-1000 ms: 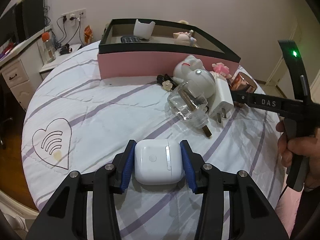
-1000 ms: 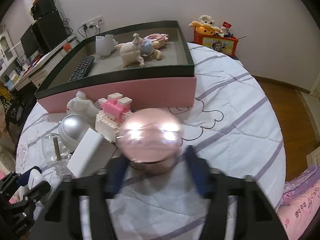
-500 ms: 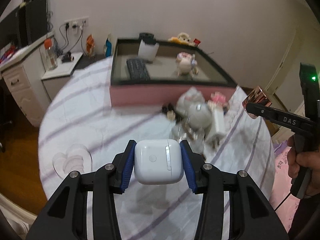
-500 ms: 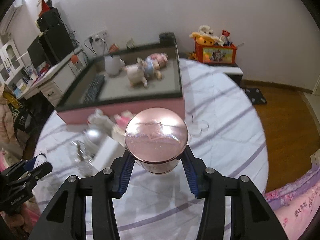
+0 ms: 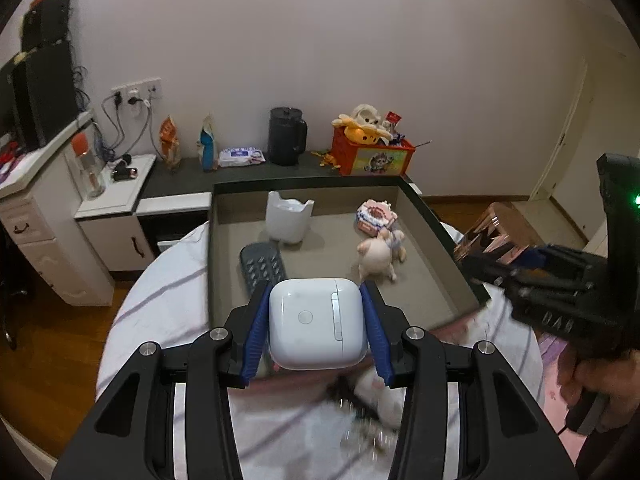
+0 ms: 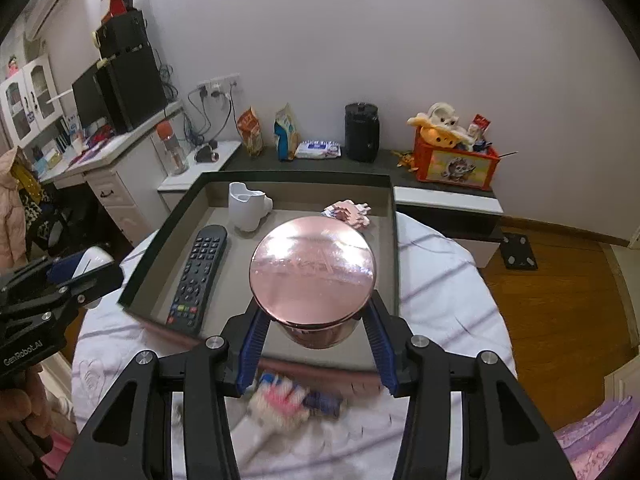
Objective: Organize rigid objects
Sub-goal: 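Carry the earbud case and canister into the tray and open both grippers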
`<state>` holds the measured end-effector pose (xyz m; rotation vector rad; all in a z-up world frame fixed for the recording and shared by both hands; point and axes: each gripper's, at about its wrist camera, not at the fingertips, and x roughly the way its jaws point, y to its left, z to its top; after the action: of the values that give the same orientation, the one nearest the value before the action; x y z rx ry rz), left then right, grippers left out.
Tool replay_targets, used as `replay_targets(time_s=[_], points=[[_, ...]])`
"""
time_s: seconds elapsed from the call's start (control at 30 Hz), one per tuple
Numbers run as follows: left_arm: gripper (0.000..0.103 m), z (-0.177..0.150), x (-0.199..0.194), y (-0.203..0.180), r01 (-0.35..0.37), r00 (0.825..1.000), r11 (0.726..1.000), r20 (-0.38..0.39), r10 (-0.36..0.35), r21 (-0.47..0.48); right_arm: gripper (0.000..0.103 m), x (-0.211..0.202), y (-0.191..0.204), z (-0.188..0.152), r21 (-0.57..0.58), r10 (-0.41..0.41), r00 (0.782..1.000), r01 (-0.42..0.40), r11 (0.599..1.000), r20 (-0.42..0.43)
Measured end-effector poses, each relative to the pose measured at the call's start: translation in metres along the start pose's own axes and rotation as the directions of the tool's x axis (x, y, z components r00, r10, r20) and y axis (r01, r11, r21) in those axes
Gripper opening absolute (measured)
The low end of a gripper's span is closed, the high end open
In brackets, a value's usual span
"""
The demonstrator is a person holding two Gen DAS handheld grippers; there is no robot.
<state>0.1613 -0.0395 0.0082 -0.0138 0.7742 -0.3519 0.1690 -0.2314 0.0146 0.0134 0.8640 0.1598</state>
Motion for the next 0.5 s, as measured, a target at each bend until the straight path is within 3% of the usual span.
replay_targets(time_s=[0.27,0.5], points=[[0.045,0.017,0.081,-0.003,0.011,0.994,0.999,-0.109,-0.015,-0.039,0.048,0.059,-0.001,0.012,-0.033,-0.009,0.994,0.006,0.999,-0.113],[0.045,0.011,0.118,-0.008,0.011,0.985,0.999,-0.171,-0.019,-0.046,0.049,0.085,-0.003,0.005,-0.047,-0.012,0.985,0.004,0.999,-0.174]])
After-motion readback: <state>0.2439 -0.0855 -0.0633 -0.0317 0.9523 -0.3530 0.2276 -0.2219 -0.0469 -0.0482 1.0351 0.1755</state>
